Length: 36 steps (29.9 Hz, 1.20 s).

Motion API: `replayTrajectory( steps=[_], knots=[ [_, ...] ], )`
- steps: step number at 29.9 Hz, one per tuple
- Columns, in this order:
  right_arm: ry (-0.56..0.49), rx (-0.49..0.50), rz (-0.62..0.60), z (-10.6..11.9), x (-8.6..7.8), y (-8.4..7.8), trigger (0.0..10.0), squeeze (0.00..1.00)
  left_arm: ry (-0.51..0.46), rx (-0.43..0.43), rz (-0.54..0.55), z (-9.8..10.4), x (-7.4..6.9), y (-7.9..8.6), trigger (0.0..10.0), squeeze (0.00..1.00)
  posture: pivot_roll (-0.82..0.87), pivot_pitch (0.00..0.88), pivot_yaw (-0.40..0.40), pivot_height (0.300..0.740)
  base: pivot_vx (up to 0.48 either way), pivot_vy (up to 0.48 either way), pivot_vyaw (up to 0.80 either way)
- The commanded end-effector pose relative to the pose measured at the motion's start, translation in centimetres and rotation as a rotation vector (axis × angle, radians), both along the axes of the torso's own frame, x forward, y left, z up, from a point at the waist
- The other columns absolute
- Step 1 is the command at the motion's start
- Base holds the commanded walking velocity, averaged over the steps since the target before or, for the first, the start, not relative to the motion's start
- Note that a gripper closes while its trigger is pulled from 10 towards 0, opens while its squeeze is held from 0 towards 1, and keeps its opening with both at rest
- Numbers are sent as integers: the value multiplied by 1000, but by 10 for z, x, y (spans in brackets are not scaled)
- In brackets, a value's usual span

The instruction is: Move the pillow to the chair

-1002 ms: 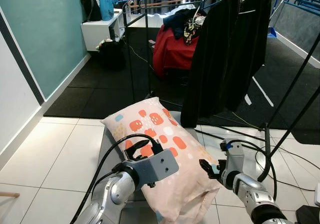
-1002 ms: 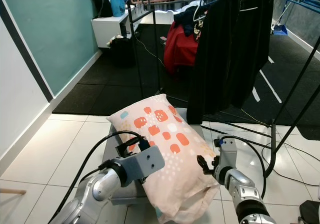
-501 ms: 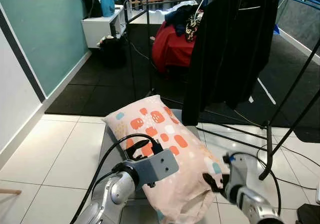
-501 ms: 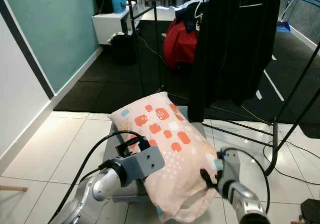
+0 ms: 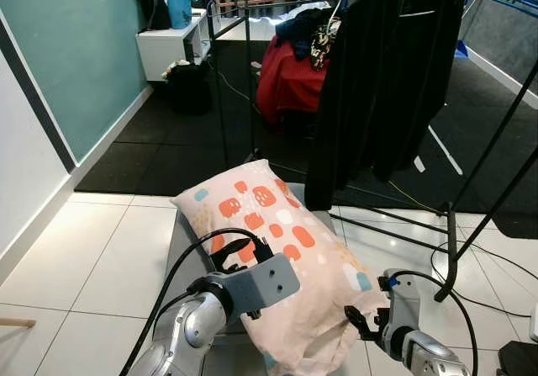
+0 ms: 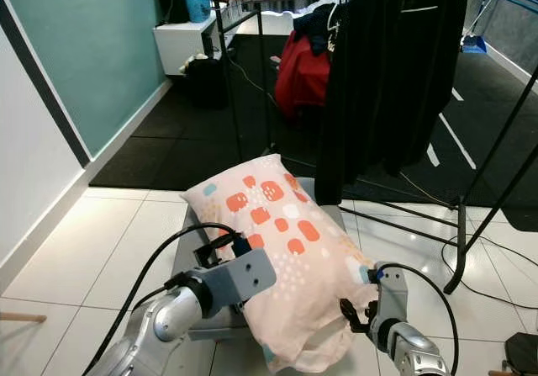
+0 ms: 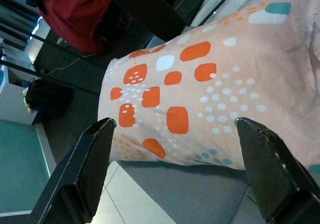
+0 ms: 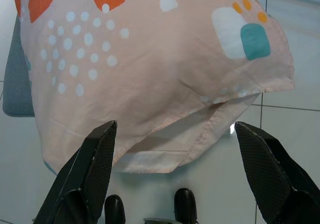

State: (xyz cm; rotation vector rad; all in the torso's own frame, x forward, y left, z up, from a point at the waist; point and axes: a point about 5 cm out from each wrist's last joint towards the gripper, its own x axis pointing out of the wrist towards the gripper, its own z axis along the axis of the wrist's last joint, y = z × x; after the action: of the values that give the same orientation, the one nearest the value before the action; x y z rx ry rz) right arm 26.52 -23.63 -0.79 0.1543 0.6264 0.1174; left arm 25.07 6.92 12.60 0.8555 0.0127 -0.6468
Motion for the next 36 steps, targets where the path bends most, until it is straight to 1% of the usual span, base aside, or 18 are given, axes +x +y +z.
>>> replayTrajectory(
  steps=[1, 11, 36],
  knots=[
    [-1, 12, -15, -2, -3, -1, 10000, 0, 1, 15, 2, 0, -1, 3, 10000, 0, -128, 61, 1, 740, 0, 0, 0],
    [1, 15, -19, -3, -5, -1, 10000, 0, 3, 15, 3, -2, -3, 3, 10000, 0, -145, 41, 8, 740, 0, 0, 0],
    [2, 17, -22, -3, -5, -3, 10000, 0, 2, 16, 4, -2, -2, 2, 10000, 0, -136, 45, 3, 740, 0, 0, 0]
  ],
)
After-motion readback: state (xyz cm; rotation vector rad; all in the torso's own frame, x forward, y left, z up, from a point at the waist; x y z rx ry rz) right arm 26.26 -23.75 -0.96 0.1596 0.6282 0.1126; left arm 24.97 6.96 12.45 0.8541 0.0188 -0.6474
